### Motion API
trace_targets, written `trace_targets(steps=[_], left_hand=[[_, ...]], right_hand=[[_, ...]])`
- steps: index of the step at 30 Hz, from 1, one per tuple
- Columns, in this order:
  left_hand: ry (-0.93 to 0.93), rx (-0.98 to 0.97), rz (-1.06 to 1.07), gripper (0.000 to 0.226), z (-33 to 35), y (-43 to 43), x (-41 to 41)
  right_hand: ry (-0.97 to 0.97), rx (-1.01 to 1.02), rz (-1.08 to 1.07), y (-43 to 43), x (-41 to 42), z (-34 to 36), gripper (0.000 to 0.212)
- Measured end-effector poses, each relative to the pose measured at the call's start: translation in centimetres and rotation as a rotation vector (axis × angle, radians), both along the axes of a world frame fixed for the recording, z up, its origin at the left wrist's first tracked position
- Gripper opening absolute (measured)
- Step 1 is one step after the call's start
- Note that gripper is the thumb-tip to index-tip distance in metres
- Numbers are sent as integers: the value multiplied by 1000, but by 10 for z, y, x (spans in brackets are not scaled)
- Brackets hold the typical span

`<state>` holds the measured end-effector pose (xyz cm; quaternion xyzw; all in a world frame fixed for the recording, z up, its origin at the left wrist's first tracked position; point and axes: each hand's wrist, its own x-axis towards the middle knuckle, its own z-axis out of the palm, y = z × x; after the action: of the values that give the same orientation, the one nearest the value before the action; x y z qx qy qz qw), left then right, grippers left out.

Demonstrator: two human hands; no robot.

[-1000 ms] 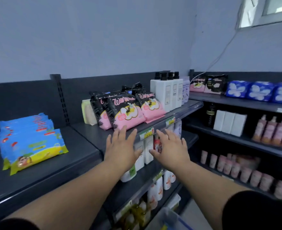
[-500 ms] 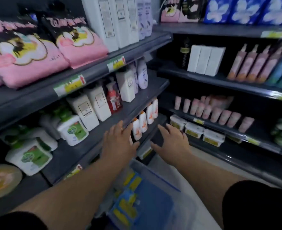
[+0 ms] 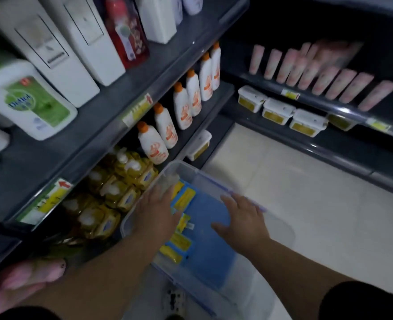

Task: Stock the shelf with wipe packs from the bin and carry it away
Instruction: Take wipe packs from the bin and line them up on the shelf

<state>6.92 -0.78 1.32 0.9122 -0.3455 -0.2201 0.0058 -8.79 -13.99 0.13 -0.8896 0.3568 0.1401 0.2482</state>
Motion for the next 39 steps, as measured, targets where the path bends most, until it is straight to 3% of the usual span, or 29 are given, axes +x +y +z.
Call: trace_targets(steps=[7,14,18,21,23,26,30,33,39], left_hand=[[120,98,-18,69,-85,34,14],[155,18,3,62,-116,45,35],[178,-9,1,60,-118,48,38],[237,-21,57,58,-113,45,37],[323,-66,181,58,-107,38,38],[496,-151,445,66,-96,25,45],[597,-223,678,63,-80,20,53],[587,-300,744,71,-81,25,59],[466,-386,631,62,-90,44,52]], right_hand=[[50,173,7,43,20,-93,77],[9,462,-123,87,51,-152,78],[-37,451,-214,89,58,-157,54],[-166,383,-204,79,59,-149,34],[-365,290,-197,69,60,-140,25],[-624,216,-204,55,64,-126,23],[-747,214,-174,52,75,-110,21],[-674,224,-117,60,79,-113,33],[-257,274,-24,66,88,-135,66]])
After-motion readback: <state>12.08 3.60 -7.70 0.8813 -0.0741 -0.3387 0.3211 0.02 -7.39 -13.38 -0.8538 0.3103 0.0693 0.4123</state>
